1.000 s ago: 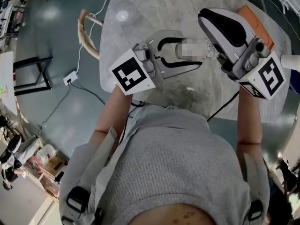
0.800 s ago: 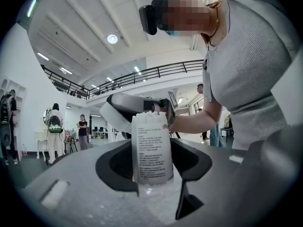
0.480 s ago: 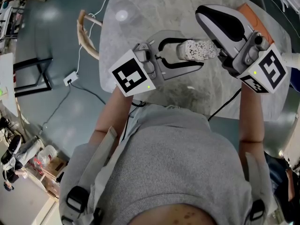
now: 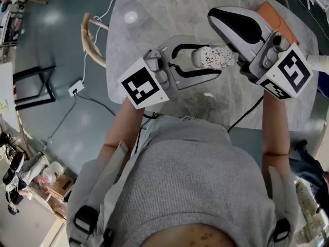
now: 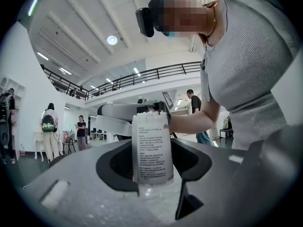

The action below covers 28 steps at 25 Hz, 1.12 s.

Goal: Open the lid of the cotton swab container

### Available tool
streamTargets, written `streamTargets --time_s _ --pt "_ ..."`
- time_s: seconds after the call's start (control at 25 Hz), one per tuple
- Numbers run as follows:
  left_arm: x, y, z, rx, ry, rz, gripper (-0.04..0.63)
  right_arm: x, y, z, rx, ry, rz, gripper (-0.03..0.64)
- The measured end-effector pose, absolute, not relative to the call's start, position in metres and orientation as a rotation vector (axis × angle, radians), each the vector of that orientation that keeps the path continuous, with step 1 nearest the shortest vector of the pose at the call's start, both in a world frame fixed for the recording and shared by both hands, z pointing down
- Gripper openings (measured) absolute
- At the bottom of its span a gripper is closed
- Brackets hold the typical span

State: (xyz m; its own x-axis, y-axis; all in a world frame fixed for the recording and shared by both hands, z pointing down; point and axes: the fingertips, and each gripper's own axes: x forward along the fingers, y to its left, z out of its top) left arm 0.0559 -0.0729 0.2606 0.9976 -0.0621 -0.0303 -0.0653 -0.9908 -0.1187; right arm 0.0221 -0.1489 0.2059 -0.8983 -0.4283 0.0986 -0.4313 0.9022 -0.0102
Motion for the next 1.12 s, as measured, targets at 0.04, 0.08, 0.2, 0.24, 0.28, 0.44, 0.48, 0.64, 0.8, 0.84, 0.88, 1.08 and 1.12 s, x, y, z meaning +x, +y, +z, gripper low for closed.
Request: streamTargets --time_s 0.04,0.08,0.2,0.24,0.28,0.44,0.48,0.64,0.8,0.84,0.88,1.08,1.12 --pt "0.056 -0.074 0.262 -3.023 0.096 0.043 0.212 0.022 -0.15 0.208 0.672 -2.966 0.05 0.026" --pt "0.057 -0.074 0.264 -3.026 0.095 0.047 0.212 0.022 -0.15 0.211 0.673 -2.961 0.054 0.026" --pt "0.058 -0.072 0.266 -3.035 0.084 0.057 0.212 0.023 -0.149 0.216 0.68 -2.948 0.072 0.025" --pt "0.058 -0.071 0.266 -3.037 0.08 0.057 0.211 0.023 -0.149 0.217 0.685 -2.945 0.08 0.026" --pt "0.058 -0.071 0.265 -3.039 0.076 0.058 0.212 0.023 -0.149 0.217 0.689 -2.943 0.089 0.025" --pt "0.057 -0.072 0.264 -3.043 0.067 0.062 0.21 0.023 -0.152 0.219 0.692 -2.945 0.137 0.026" --pt "0.058 -0.072 0.265 -3.043 0.066 0.063 0.21 0.024 -0.153 0.22 0.692 -2.944 0.141 0.026" --pt "0.059 -0.072 0.264 -3.046 0.064 0.076 0.21 0.025 -0.152 0.217 0.695 -2.947 0.125 0.026" --pt "0.06 -0.069 0.27 -3.052 0.07 0.075 0.209 0.029 -0.146 0.211 0.722 -2.984 0.09 0.026" --pt "0.06 -0.069 0.272 -3.054 0.074 0.075 0.209 0.03 -0.145 0.21 0.727 -2.988 0.085 0.026" --pt "0.06 -0.069 0.274 -3.057 0.08 0.075 0.209 0.031 -0.144 0.21 0.73 -2.991 0.083 0.026" --pt "0.057 -0.077 0.283 -3.085 0.111 0.069 0.209 0.032 -0.145 0.21 0.752 -2.987 0.066 0.026" --pt "0.056 -0.079 0.285 -3.093 0.117 0.069 0.209 0.033 -0.145 0.211 0.761 -2.986 0.063 0.026"
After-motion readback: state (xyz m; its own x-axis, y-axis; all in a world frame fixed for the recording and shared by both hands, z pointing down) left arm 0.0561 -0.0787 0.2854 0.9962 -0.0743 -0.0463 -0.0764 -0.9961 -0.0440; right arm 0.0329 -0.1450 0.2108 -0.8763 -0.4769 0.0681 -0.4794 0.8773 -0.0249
